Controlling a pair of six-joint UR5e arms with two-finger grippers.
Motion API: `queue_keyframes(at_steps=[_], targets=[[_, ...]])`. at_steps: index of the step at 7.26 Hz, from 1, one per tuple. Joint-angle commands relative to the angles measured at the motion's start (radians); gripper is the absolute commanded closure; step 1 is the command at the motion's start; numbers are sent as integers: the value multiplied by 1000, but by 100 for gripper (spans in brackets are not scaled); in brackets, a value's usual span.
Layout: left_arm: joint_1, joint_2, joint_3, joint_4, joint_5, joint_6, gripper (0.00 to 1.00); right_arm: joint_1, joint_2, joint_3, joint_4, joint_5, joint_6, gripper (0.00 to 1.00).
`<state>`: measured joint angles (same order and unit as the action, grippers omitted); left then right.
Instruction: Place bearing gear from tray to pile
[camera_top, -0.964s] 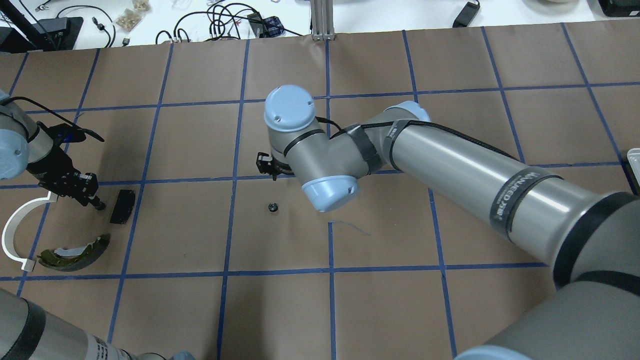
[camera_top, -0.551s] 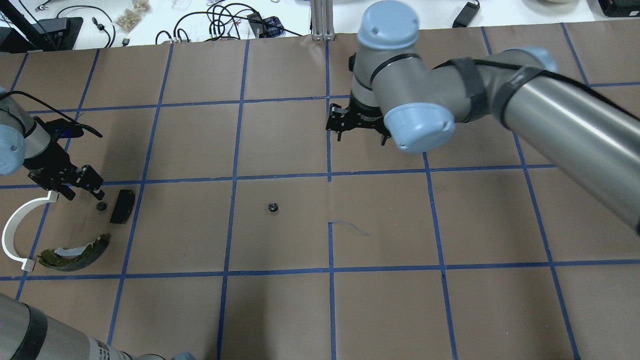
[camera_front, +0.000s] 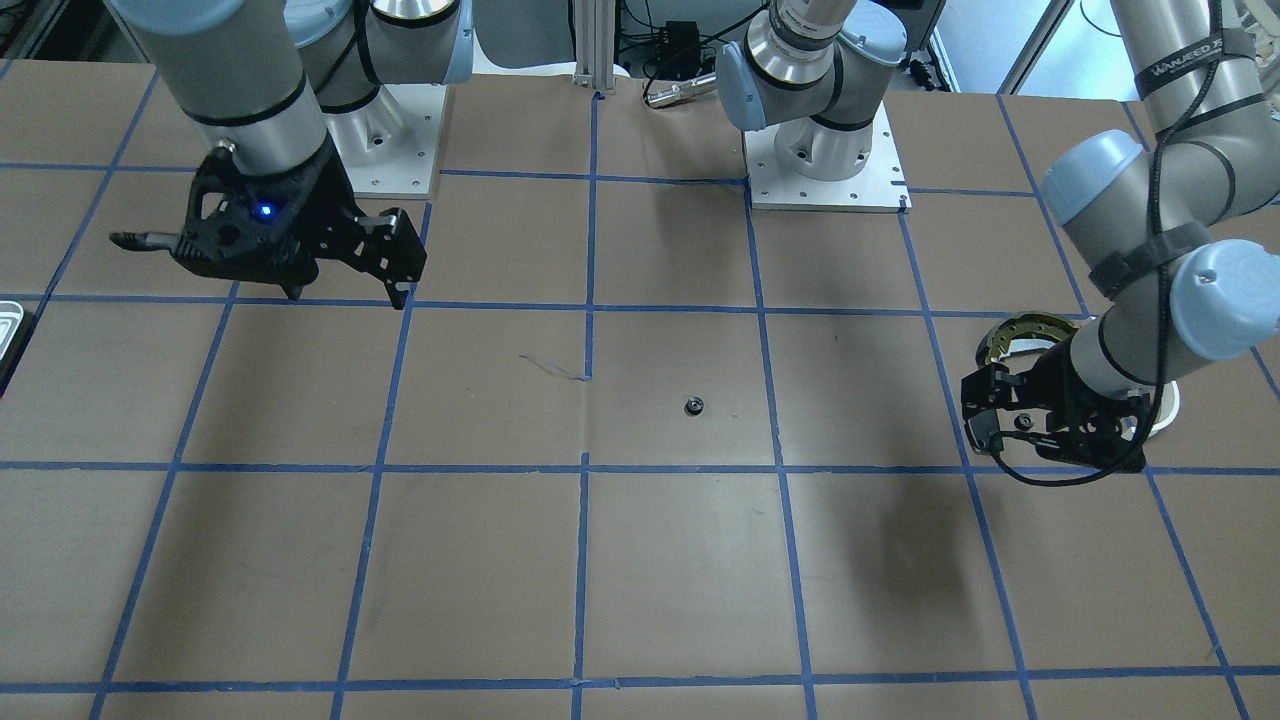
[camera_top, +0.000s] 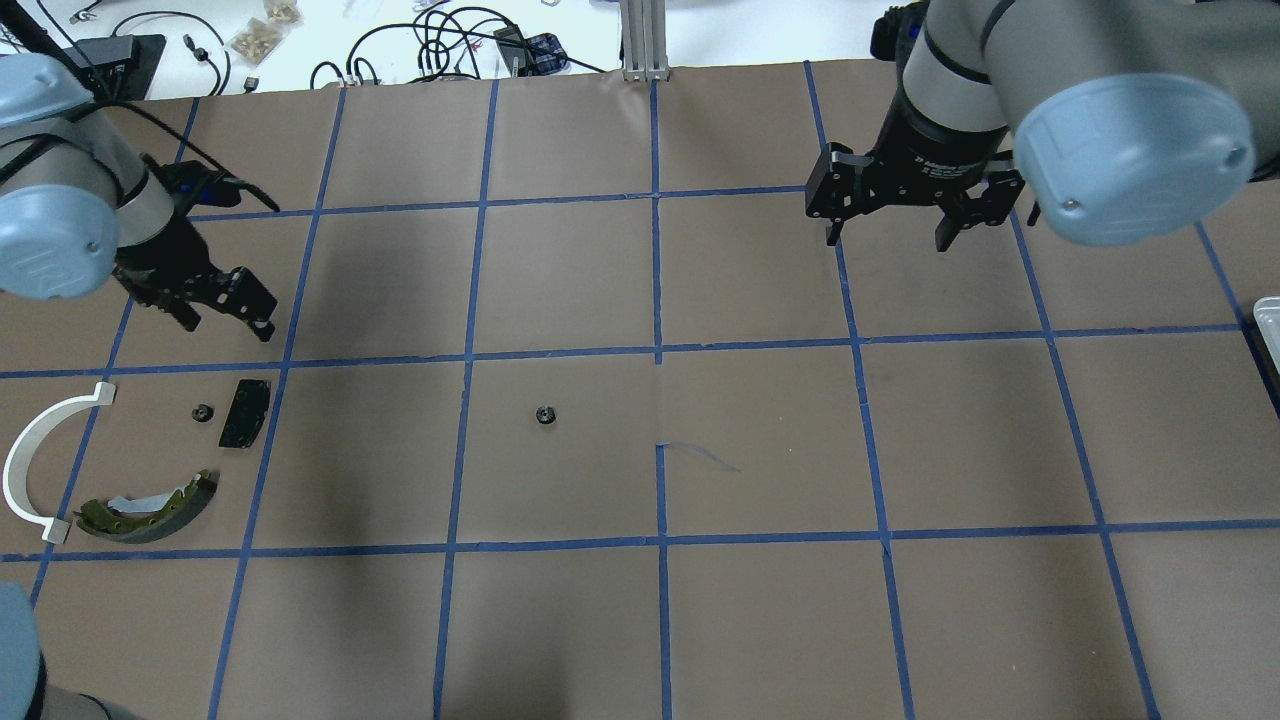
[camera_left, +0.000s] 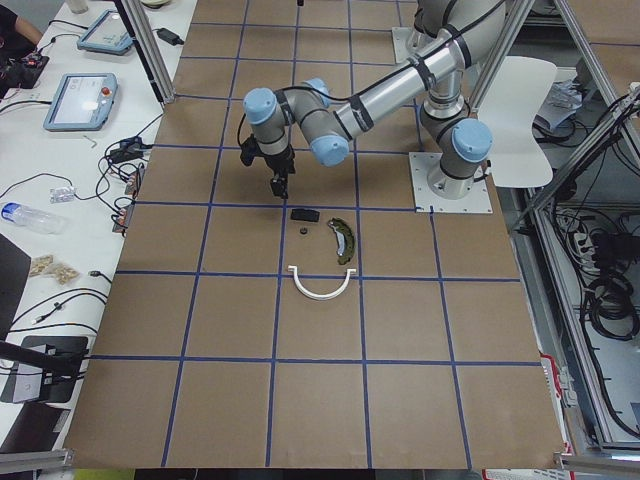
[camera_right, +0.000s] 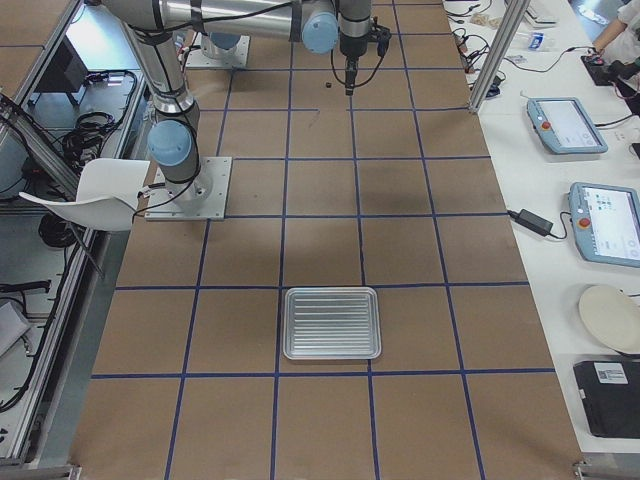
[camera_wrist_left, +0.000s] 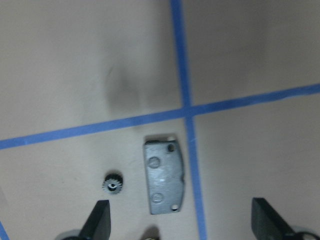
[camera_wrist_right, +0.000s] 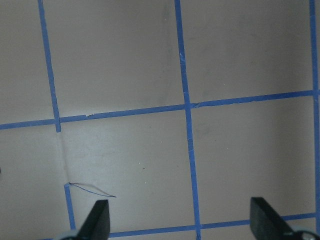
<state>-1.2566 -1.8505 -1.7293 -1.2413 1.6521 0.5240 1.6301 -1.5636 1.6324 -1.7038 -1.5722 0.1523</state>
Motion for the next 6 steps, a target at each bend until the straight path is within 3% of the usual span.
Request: queue_keyframes(at_steps=[1, 2, 5, 6], targets=[[-218, 11, 25, -4, -32, -153, 0, -6, -33, -44, 12, -5, -19, 0], [-300, -4, 22, 0, -140, -286, 0, -9, 5, -69, 7, -9, -19, 0], [-510, -38, -24, 14, -156, -565, 0, -15, 16, -68, 30, -22, -34, 0], [-518, -44, -62, 38, -155, -591, 0, -15, 13, -66, 32, -13, -150, 0]])
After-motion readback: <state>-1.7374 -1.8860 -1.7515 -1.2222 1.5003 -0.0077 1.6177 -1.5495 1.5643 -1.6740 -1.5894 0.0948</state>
